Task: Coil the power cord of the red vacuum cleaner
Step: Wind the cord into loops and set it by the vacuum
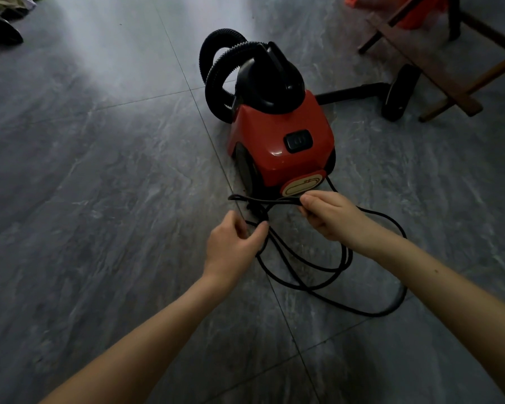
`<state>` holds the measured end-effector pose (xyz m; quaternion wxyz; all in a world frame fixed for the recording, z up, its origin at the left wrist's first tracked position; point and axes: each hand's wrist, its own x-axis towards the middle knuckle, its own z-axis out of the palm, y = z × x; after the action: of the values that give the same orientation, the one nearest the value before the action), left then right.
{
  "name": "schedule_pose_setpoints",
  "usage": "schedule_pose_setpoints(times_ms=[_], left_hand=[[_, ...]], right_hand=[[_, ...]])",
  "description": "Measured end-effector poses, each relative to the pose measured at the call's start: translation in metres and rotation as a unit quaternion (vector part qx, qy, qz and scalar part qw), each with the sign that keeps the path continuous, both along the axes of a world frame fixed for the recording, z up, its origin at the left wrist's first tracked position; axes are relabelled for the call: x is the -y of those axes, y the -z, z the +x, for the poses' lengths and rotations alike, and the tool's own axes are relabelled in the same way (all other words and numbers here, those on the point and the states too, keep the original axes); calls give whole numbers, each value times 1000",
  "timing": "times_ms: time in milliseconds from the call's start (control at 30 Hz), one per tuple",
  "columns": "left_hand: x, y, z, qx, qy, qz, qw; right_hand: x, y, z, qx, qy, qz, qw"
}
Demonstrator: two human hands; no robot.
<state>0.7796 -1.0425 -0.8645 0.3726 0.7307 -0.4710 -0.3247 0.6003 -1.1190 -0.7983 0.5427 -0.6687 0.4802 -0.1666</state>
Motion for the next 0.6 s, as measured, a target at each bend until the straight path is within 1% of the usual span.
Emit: schedule_pose_setpoints(times_ms=[67, 133, 200, 233, 267, 400, 533, 600], left_hand=[[0, 14, -4, -108, 10, 81, 991], [5, 27, -8, -236, 23, 145, 961], [13, 35, -14, -348, 19, 168, 922], [16, 37, -18, -374, 14, 174, 911], [18, 38, -21, -381, 9, 178, 907], [20, 45, -26, -360, -10, 187, 914], [18, 52, -34, -301, -1, 178, 937], [19, 54, -39, -319, -7, 172, 932]], right_hand=[[0, 0, -1, 6, 3, 9, 1000], [0, 1, -3, 9, 9, 17, 1000], [2, 4, -6, 17, 16, 33, 999], [3, 5, -7, 22, 17, 42, 999], [4, 7, -8, 25, 16, 48, 998], [6, 15, -13, 34, 14, 59, 998], [7, 25, -19, 38, 7, 60, 997], [8, 29, -21, 40, 6, 64, 997]])
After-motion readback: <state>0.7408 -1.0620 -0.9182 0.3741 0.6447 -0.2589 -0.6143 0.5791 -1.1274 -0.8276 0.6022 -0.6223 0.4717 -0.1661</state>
